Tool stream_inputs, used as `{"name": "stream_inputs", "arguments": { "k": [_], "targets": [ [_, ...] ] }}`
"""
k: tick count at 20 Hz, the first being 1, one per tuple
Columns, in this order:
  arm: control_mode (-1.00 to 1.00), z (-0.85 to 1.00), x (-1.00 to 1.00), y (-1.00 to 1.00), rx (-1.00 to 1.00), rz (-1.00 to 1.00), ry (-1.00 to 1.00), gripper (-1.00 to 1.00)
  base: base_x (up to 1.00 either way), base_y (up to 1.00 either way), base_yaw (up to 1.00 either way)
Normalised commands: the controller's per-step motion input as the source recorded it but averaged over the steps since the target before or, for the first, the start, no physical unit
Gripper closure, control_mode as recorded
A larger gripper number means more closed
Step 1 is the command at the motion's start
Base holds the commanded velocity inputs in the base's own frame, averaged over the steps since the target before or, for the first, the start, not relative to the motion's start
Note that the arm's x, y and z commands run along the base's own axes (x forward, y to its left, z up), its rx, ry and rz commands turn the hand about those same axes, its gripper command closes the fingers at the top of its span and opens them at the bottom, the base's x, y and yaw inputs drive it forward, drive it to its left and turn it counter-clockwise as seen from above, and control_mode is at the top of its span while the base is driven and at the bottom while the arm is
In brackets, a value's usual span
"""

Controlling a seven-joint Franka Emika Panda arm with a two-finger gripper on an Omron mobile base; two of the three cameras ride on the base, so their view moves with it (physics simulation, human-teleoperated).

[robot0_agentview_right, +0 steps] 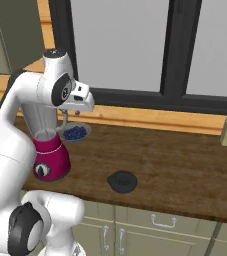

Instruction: Close the lid blender by securely placing the lid on top.

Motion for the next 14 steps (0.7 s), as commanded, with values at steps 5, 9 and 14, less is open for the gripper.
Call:
{"name": "stream_inputs", "arguments": {
  "k": [5,9,14],
  "targets": [
    [-1.00,-0.30,-0.24,-0.35,0.00,-0.10,0.00,-1.00,0.00,0.00,0.00],
    [-1.00,-0.63,-0.78,-0.98,0.14,-0.13,0.00,-1.00,0.00,0.00,0.00],
    [-1.00,-0.80,-0.54,-1.00,0.21,-0.17,0.07,-1.00,0.00,0.00,0.00]
  ]
}}
